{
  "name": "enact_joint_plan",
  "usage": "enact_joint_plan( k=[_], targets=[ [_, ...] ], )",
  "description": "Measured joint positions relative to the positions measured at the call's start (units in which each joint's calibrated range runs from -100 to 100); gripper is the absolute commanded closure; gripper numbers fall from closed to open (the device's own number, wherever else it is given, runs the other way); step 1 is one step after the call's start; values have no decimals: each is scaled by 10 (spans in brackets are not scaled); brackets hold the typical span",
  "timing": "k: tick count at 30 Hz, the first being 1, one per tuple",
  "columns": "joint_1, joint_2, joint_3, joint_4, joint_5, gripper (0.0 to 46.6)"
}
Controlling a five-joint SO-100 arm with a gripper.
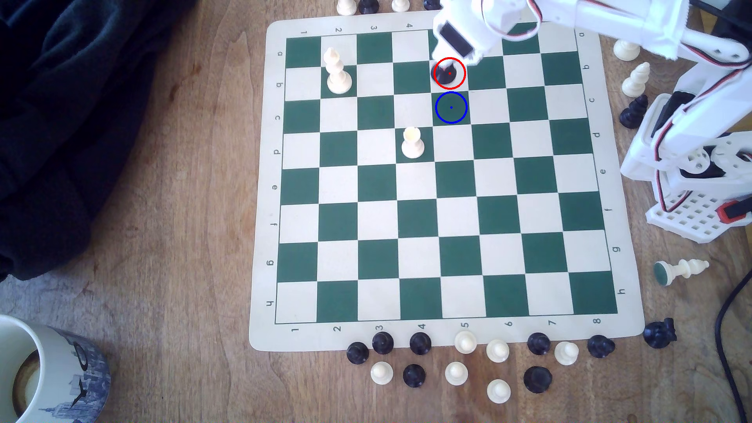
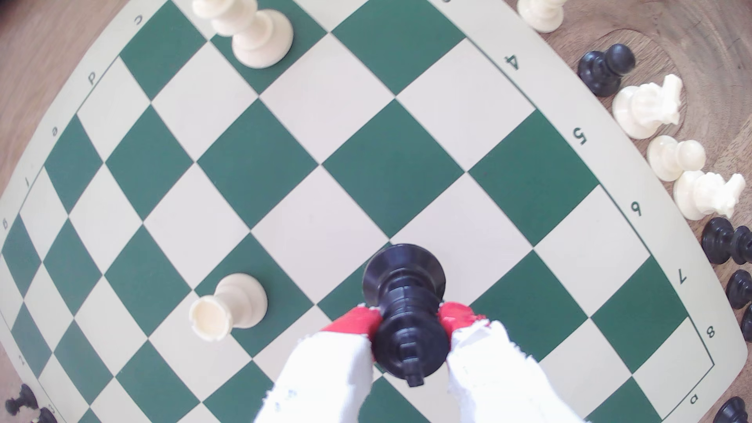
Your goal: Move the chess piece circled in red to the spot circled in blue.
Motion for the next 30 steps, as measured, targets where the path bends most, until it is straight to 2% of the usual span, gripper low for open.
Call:
enact_joint_plan(
  k=[8,27,29,30],
  targets=[
    [-41,0,61,-29,0,415],
    [-30,38,61,-38,0,412],
    [-31,38,61,-38,0,403],
    [-31,39,61,-38,0,362]
  ],
)
